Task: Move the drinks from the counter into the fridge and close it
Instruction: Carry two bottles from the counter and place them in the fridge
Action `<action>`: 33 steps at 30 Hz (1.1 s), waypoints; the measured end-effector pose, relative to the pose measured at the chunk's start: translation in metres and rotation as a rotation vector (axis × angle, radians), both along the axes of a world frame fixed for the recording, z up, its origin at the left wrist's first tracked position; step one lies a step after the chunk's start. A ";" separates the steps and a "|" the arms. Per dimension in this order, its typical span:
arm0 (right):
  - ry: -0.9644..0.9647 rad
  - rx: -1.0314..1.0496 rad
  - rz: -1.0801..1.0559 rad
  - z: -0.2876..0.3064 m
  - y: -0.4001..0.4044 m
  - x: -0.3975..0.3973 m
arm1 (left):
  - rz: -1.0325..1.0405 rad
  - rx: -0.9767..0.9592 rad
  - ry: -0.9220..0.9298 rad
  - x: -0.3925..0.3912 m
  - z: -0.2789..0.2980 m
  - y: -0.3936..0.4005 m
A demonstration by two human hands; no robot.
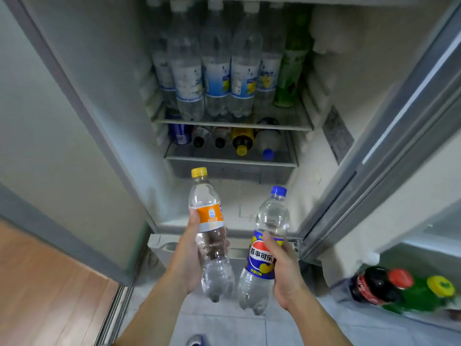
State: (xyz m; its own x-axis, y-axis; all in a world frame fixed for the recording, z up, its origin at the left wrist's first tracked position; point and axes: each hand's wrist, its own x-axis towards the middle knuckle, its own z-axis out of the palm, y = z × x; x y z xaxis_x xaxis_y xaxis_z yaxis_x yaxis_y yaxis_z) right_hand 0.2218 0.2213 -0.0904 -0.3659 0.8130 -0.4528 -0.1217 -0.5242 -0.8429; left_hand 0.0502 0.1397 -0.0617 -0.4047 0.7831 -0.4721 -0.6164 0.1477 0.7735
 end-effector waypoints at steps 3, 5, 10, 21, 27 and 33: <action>0.004 0.146 -0.045 0.019 0.023 -0.023 | -0.049 0.051 0.056 -0.017 0.026 0.030; -0.014 0.272 -0.080 0.037 0.046 -0.041 | -0.059 0.144 0.125 -0.028 0.046 0.053; -0.094 0.668 -0.250 0.109 0.111 -0.082 | -0.121 0.375 0.344 -0.055 0.106 0.118; -0.121 0.950 -0.562 0.178 0.218 -0.119 | 0.021 0.513 0.663 -0.055 0.164 0.235; -0.120 0.910 -0.455 0.182 0.241 -0.131 | 0.073 0.542 0.721 -0.051 0.158 0.264; -0.136 0.855 -0.329 0.182 0.255 -0.133 | 0.214 0.543 0.775 -0.044 0.147 0.272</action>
State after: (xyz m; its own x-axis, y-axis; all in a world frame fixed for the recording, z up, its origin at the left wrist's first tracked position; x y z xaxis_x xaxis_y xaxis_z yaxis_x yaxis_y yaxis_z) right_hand 0.0893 0.4763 0.0914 -0.0452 0.9439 0.3270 -0.0261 0.3261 -0.9450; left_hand 0.0062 0.4116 0.0858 -0.6107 0.6892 0.3899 0.1205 -0.4058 0.9060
